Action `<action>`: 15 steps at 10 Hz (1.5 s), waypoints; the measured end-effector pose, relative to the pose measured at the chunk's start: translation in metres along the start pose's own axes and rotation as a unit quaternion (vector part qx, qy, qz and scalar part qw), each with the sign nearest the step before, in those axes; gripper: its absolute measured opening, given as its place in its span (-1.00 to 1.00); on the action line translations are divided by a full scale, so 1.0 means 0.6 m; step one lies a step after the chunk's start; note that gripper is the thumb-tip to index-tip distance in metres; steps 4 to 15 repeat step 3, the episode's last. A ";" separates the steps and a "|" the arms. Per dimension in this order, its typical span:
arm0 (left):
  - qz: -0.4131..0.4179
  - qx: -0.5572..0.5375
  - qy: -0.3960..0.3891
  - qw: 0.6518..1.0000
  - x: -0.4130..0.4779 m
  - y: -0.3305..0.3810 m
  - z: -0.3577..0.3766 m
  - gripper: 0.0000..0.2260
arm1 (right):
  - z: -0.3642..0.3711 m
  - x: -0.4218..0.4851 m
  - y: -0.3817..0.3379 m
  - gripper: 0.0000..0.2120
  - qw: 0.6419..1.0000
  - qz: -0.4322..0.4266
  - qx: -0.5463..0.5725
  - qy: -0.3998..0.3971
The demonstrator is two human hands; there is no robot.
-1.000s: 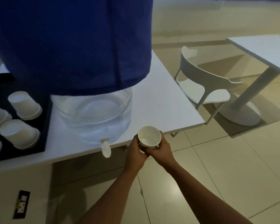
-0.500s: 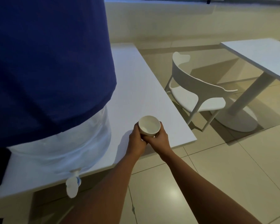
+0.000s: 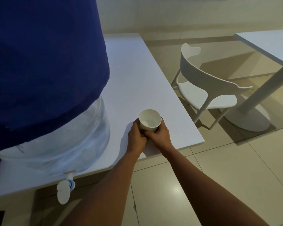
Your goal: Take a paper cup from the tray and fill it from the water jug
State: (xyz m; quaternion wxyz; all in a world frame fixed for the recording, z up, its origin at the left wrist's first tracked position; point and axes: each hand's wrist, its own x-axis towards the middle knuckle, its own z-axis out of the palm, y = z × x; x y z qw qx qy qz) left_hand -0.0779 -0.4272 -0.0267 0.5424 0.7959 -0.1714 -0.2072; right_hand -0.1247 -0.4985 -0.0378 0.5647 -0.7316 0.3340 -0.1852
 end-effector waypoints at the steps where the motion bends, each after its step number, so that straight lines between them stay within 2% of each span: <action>1: 0.004 0.018 0.003 1.000 -0.010 0.002 -0.004 -0.60 | 0.003 -0.008 -0.001 -0.31 1.000 -0.011 -0.023 0.007; 2: 0.004 0.037 -0.002 0.999 -0.028 0.003 -0.017 -0.62 | 0.008 -0.022 0.001 -0.28 0.999 -0.013 -0.041 0.025; 3: 0.029 0.102 -0.012 0.994 -0.057 -0.020 -0.030 -0.56 | 0.013 -0.055 0.004 -0.28 0.996 -0.003 -0.077 0.039; 15: 0.029 0.102 -0.012 0.994 -0.057 -0.020 -0.030 -0.56 | 0.013 -0.055 0.004 -0.28 0.996 -0.003 -0.077 0.039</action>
